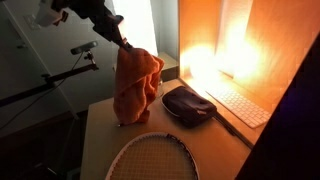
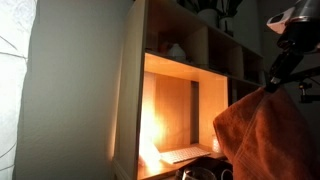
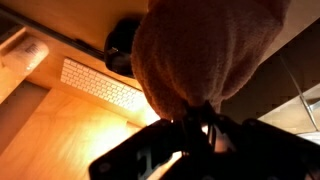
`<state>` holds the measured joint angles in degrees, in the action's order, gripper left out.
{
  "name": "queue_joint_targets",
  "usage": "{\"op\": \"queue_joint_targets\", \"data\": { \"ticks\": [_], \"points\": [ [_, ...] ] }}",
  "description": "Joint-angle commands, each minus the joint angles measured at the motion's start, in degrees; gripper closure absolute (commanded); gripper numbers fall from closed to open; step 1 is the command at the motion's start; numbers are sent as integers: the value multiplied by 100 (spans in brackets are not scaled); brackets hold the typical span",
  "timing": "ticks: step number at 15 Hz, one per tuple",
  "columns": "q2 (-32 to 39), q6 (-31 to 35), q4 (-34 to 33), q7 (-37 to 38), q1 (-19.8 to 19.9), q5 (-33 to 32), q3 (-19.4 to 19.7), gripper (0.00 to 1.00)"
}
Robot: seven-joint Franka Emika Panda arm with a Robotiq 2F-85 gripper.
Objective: Use the towel to wipe the monitor and put the pen in the jar
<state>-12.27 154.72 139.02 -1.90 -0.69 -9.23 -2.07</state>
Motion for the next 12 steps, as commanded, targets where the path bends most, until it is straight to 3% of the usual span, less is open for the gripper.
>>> {"op": "queue_joint_targets", "data": {
  "ticks": [1,4,5,12],
  "points": [
    [-2,-11,-6,-21,5,19,-4,89],
    [-2,-11,-6,-21,5,19,-4,89],
    [-2,-11,-6,-21,5,19,-4,96],
    [64,91,-55,144,93,302,147,96]
  ]
}}
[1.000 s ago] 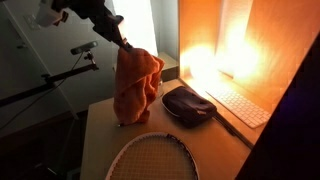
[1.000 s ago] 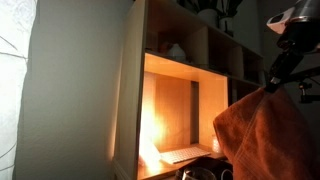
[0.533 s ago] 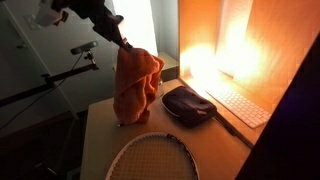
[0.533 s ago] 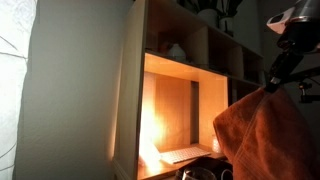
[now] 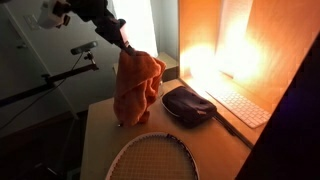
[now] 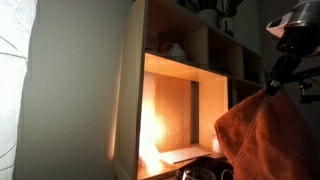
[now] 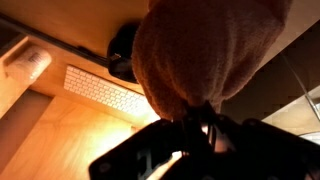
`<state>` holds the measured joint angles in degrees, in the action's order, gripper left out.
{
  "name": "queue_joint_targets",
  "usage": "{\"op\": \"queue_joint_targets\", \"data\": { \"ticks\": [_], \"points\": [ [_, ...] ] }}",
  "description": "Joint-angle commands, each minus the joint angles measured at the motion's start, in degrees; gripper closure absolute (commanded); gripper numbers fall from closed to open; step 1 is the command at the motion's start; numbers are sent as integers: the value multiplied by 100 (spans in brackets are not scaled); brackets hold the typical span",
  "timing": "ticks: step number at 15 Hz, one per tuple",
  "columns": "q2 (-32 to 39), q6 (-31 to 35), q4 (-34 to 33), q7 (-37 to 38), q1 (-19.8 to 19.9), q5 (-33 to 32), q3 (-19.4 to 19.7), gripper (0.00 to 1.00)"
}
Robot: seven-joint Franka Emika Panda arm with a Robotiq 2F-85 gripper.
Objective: Use the towel to wipe the monitor and put the pen in the jar
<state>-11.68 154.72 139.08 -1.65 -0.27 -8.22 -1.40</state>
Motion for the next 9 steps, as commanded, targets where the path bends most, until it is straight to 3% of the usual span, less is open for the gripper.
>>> {"op": "queue_joint_targets", "data": {
  "ticks": [1,9],
  "points": [
    [-7,104,-55,57,42,349,145,96],
    [-13,137,-95,118,124,977,425,96]
  ]
}}
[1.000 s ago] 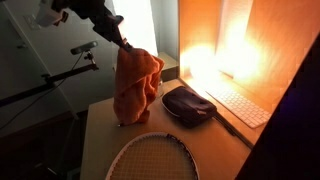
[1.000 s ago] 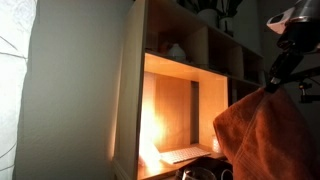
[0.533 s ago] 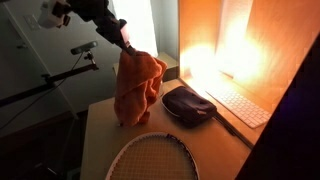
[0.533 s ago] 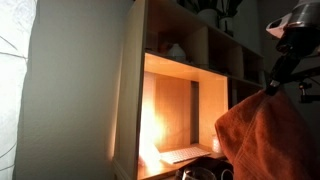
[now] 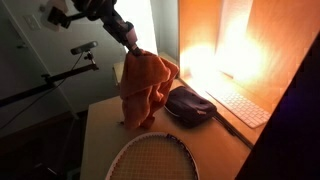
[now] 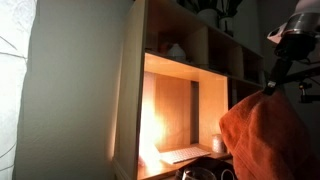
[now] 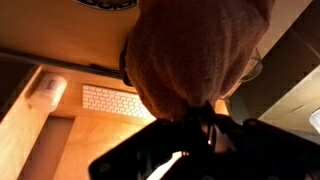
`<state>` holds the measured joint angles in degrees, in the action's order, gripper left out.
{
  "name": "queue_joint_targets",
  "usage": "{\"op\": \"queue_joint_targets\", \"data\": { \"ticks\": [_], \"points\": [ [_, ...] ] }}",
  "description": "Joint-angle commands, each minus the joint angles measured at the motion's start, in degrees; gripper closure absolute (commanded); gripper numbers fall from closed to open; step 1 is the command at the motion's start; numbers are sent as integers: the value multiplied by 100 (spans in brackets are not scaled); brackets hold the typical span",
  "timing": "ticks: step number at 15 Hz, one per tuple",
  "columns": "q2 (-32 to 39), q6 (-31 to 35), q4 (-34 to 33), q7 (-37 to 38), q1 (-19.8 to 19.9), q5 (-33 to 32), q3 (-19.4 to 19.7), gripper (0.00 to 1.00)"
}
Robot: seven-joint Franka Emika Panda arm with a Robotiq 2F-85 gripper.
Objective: Use the towel to wipe the monitor and put the pen in the jar
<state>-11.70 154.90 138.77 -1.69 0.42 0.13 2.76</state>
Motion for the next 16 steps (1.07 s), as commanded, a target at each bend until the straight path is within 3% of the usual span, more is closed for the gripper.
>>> {"op": "queue_joint_targets", "data": {
  "ticks": [1,10,16],
  "points": [
    [7,119,-80,125,61,190,23,96],
    [140,134,-150,715,299,369,62,96],
    [312,129,-231,1635,527,230,14,96]
  ]
}}
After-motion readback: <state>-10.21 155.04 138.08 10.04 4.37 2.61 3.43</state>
